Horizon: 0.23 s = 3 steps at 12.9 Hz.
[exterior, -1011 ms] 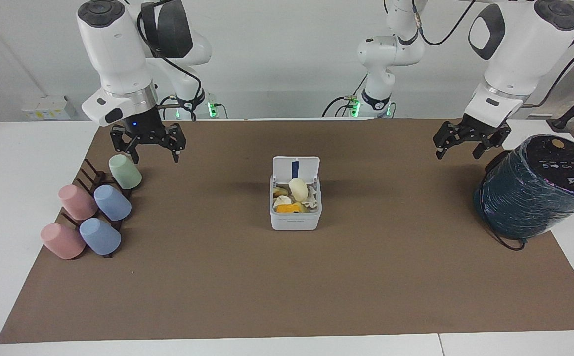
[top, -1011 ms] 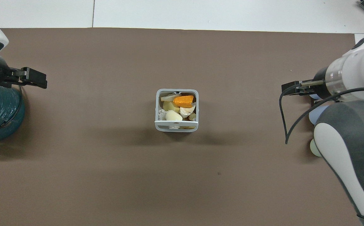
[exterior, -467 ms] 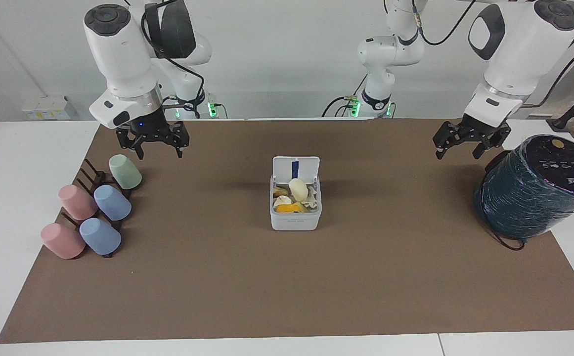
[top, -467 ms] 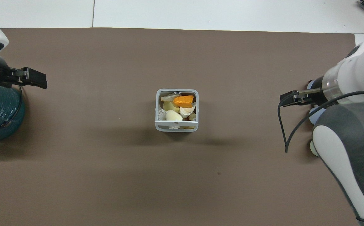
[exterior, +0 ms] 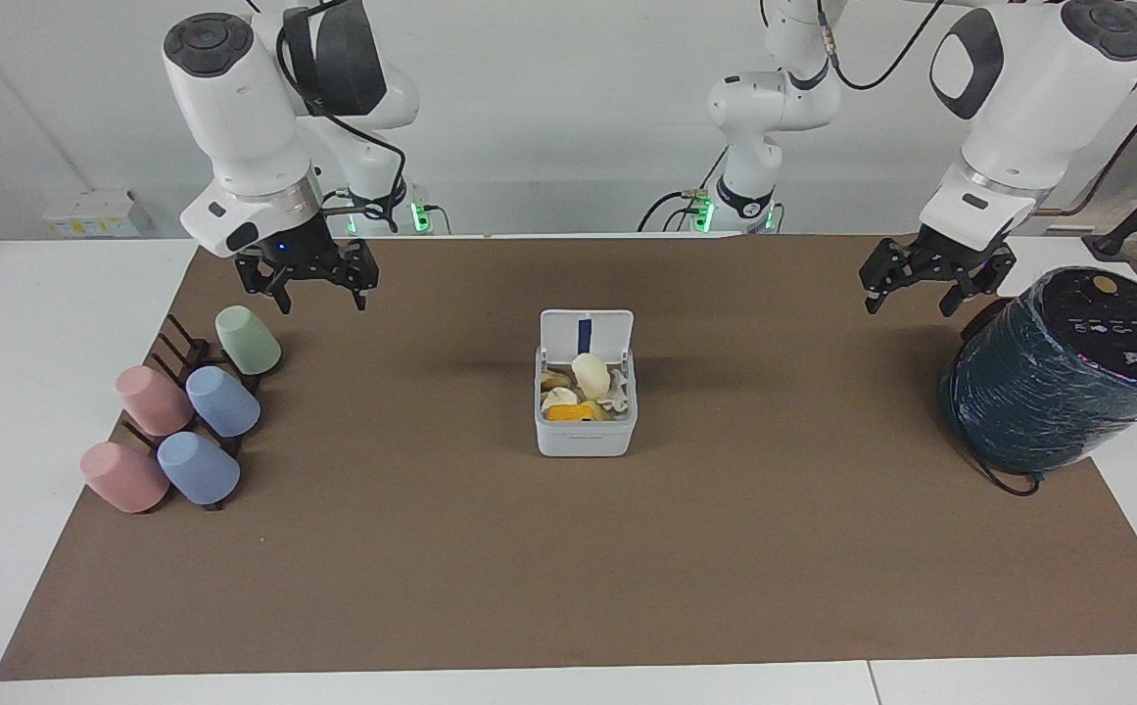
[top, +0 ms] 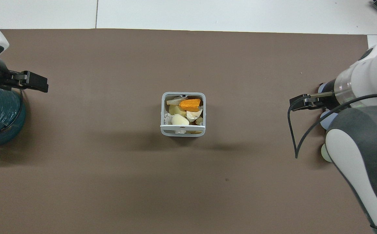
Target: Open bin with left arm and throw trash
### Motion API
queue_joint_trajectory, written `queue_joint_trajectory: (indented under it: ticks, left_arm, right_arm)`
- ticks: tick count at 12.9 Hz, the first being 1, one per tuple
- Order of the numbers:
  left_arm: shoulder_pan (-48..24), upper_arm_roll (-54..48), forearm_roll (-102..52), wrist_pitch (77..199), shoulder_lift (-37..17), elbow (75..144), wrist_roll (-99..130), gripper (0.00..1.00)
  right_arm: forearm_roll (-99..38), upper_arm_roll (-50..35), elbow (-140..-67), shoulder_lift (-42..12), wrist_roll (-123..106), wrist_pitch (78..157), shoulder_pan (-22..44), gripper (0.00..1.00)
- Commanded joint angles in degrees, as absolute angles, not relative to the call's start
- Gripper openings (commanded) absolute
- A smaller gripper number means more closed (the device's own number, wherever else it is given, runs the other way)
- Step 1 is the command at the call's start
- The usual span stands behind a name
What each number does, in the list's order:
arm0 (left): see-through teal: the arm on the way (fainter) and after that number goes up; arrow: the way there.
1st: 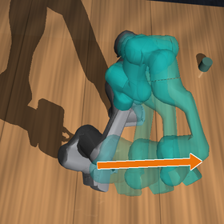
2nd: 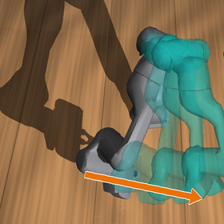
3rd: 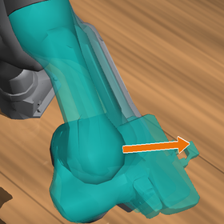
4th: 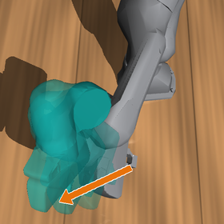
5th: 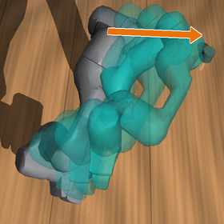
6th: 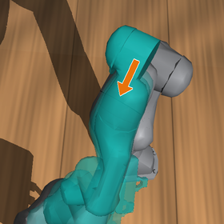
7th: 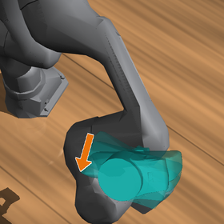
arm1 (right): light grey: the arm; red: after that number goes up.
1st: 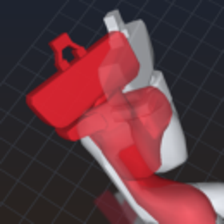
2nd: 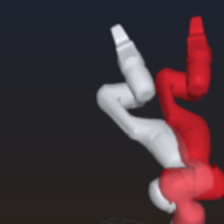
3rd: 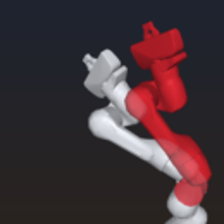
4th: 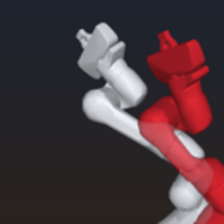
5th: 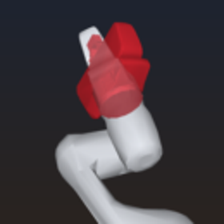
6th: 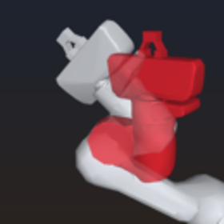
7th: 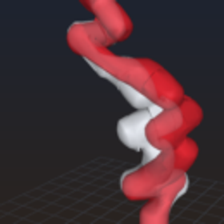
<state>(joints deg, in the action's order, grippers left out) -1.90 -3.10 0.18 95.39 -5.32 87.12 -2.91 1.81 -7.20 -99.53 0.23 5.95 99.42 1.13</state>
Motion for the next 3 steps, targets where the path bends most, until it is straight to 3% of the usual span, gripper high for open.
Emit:
queue_joint_trajectory:
  ticks: [1, 3]
  left_arm:
    - [-1.7, -3.2, 1.4, 96.6, -3.5, 89.4, -3.9, 1.0]
    - [-1.7, -3.2, 1.4, 96.6, -3.5, 89.4, -3.9, 1.0]
  right_arm:
    - [0.5, -7.6, -101.5, 2.1, 5.0, 99.3, 0.4, 1.0]
    - [0.5, -7.6, -101.4, 2.1, 4.9, 99.3, 0.4, 1.0]
